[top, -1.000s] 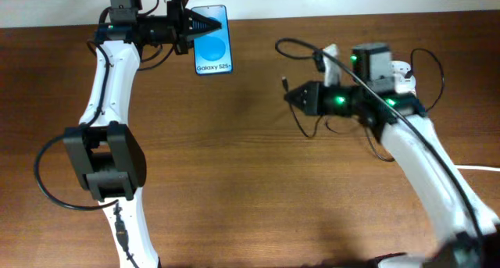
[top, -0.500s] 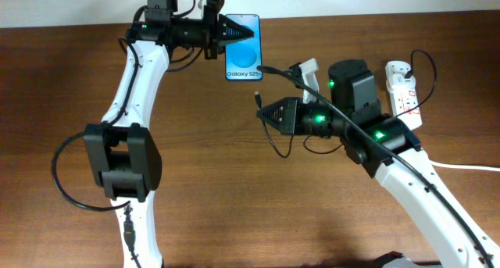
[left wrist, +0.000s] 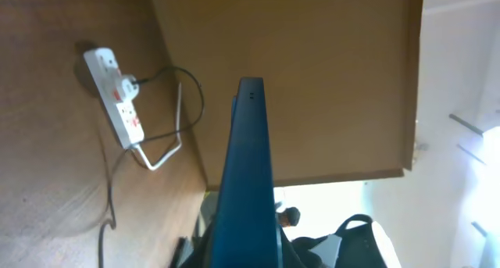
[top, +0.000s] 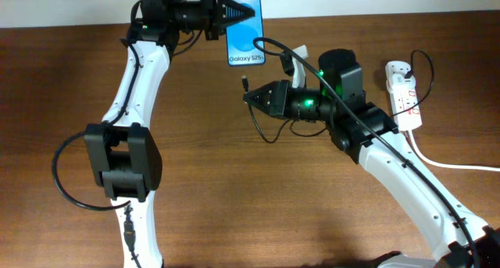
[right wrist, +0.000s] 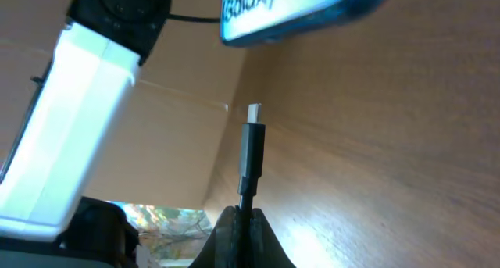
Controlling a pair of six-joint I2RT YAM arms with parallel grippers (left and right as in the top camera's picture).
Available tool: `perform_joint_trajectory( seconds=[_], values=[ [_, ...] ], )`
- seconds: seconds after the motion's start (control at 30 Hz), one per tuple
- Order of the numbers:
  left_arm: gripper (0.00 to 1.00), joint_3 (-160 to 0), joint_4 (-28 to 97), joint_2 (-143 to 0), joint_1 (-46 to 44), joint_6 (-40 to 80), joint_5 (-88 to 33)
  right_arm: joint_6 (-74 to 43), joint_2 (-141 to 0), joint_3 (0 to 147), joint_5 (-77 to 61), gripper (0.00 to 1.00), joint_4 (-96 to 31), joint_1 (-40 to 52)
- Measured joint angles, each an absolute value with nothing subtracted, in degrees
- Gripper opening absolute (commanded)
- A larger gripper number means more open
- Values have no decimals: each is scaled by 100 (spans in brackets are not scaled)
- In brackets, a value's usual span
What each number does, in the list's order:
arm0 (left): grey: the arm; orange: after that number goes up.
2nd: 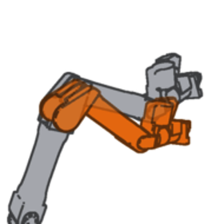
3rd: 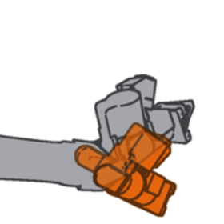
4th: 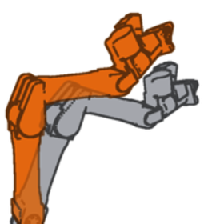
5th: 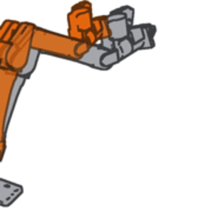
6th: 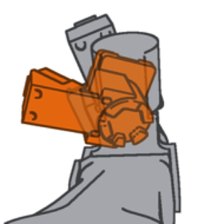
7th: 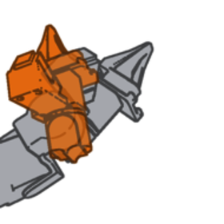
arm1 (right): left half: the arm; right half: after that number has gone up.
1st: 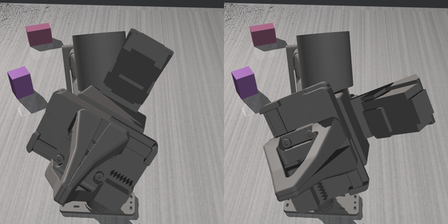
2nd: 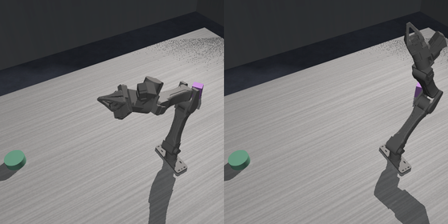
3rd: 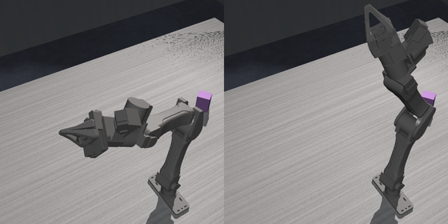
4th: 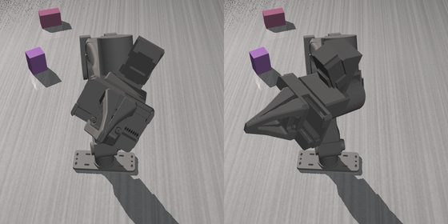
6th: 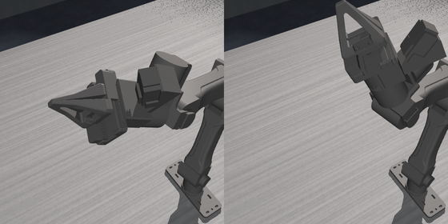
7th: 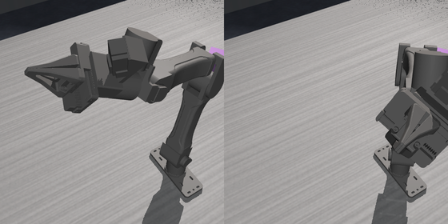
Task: Plug charger to phone and switch on socket
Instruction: 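Lift the cable end with the right gripper into the phone's bottom port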
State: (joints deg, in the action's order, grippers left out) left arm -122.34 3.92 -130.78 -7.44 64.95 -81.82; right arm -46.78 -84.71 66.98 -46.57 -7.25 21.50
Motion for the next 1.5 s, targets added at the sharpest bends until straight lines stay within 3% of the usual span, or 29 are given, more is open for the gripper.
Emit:
perform_joint_trajectory(
  seconds=[0.3, 1.5],
  values=[
    [0, -12234, -40, -13078, -744, 7728, -8202, -4853, -8473, 6694, -4967, 4, -165, 1876],
    [0, -12234, -263, -13078, -856, 7787, -8224, -5231, -8473, 6694, -5068, 4, 51, 1680]
  ],
)
